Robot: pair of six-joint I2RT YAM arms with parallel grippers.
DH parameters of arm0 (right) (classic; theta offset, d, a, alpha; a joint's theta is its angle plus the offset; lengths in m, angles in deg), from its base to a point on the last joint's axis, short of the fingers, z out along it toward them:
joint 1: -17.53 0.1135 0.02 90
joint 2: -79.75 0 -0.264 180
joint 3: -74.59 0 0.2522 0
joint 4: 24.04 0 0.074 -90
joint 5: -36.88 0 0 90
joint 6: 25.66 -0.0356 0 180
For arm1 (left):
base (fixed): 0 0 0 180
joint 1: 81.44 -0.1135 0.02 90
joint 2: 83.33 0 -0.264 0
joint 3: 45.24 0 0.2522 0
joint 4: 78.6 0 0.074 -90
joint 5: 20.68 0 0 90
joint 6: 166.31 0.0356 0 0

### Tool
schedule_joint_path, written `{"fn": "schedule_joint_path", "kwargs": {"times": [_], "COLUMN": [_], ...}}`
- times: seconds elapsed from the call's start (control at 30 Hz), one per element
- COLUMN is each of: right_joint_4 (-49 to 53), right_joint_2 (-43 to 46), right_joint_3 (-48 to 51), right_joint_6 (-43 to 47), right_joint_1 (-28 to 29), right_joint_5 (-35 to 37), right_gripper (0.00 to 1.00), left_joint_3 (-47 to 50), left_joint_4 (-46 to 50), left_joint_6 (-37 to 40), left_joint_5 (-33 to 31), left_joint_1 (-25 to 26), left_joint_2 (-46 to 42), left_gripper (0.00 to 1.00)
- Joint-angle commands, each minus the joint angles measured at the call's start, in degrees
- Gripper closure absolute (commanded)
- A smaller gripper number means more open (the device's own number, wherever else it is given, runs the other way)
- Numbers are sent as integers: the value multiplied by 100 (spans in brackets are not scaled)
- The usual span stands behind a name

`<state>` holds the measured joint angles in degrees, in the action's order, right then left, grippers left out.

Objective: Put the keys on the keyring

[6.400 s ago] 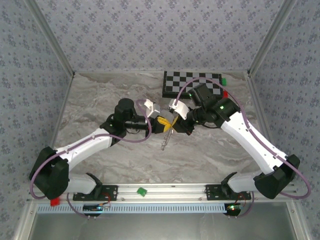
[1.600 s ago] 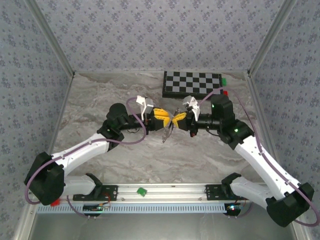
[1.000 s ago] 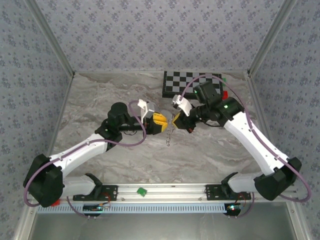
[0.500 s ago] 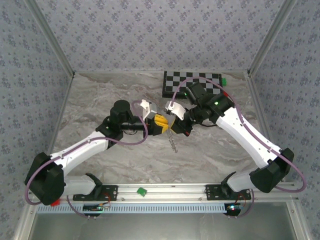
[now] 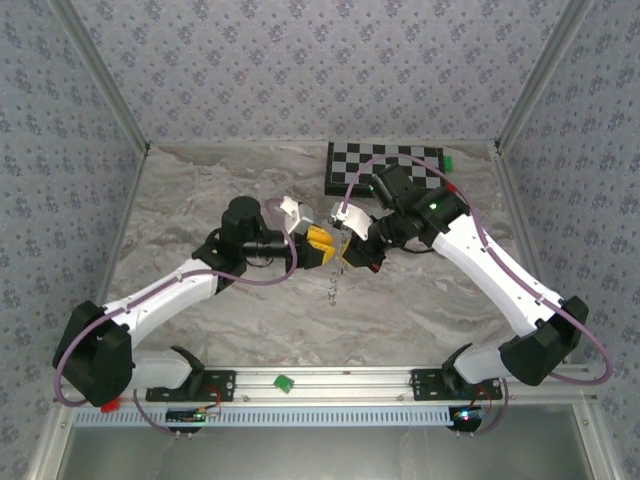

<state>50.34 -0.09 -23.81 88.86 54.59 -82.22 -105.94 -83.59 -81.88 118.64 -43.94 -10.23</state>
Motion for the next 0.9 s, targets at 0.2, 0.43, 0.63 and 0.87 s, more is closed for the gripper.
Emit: {"fn": "schedule_joint_path", "kwargs": {"times": [0.2, 0.43, 0.63, 0.87], "right_joint_4": [-36, -76, -81, -94], "right_joint_2": [72, 65, 60, 57], "right_joint_3": [-79, -79, -70, -49], "right_joint_6": [61, 56, 69, 71], "right_joint_1": [45, 56, 62, 70], "right_joint_5": [-86, -96, -100, -98], "right_gripper": [100, 100, 100, 100], "left_joint_3": [-194, -275, -318, -318], "left_joint_4": [-137, -96, -27, -15], "left_joint_6": [15, 23, 78, 93], "left_joint_5": [434, 429, 412, 417], "left_joint_1": [56, 143, 198, 209], "left_joint_2": [165, 218, 257, 249], "left_gripper": [71, 73, 75, 100]}}
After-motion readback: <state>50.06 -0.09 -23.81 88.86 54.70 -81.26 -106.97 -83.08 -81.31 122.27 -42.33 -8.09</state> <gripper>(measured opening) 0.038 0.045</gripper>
